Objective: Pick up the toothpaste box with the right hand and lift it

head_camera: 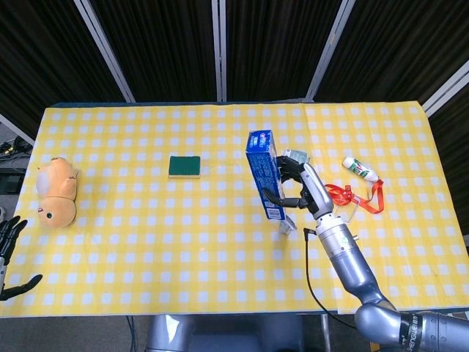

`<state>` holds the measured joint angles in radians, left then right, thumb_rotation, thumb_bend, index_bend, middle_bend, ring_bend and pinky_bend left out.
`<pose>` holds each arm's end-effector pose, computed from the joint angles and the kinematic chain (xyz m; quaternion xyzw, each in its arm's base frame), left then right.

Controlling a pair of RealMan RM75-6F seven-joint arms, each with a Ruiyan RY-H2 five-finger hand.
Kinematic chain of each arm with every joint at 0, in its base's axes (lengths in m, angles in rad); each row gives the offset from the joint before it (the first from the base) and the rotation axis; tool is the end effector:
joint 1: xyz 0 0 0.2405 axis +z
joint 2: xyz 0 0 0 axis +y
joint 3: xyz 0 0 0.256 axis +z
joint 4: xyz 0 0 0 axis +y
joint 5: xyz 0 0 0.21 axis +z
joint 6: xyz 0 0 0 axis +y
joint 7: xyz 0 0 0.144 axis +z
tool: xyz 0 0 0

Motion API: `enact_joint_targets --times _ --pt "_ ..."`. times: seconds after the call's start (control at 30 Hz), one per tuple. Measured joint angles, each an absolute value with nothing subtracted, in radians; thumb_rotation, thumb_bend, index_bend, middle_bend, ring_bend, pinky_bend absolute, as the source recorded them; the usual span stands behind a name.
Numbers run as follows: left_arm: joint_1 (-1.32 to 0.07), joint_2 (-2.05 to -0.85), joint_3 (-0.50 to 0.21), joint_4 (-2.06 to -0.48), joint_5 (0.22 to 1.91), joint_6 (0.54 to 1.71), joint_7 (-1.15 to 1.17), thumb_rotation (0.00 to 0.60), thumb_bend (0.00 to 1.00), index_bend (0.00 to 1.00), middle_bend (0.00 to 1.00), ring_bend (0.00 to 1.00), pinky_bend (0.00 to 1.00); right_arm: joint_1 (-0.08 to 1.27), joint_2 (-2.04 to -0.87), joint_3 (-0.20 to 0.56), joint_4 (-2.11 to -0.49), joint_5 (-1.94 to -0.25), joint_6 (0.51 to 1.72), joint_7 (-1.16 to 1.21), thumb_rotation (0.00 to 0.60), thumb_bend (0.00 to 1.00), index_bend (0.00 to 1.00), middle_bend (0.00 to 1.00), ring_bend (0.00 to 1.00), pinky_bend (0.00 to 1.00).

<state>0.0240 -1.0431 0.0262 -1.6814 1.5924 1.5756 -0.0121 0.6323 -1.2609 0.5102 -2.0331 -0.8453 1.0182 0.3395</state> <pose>-0.3082 0.1311 0.1736 -0.5951 -0.3992 -0.3795 0.5852 -0.0748 -0.3307 0.1020 0.4044 -0.6685 0.5990 0.1755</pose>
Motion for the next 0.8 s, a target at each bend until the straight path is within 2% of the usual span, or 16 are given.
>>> enact_joint_targets --times 0.23,0.43,0.77,0.8 --pt "0.023 -1.045 0.023 -1.680 1.585 1.573 -0.008 0.600 0.00 0.00 0.00 0.00 0.00 0.637 -1.264 0.477 -1.993 -0.909 1.026 0.281 0.600 0.45 0.64 0.60 0.47 0.49" --pt "0.021 -1.048 0.024 -1.680 1.585 1.569 -0.002 0.600 0.00 0.00 0.00 0.00 0.00 0.653 -1.282 0.424 -1.925 -1.040 1.086 0.111 0.600 0.45 0.62 0.59 0.47 0.49" --pt "0.021 -1.049 0.021 -1.678 1.577 1.568 -0.001 0.600 0.00 0.00 0.00 0.00 0.00 0.718 -1.355 0.239 -1.639 -1.285 1.112 -0.360 0.600 0.45 0.61 0.58 0.47 0.49" --pt "0.021 -1.049 0.020 -1.677 1.574 1.566 -0.003 0.600 0.00 0.00 0.00 0.00 0.00 0.724 -1.369 0.225 -1.612 -1.293 1.107 -0.379 0.600 0.44 0.60 0.57 0.46 0.46"
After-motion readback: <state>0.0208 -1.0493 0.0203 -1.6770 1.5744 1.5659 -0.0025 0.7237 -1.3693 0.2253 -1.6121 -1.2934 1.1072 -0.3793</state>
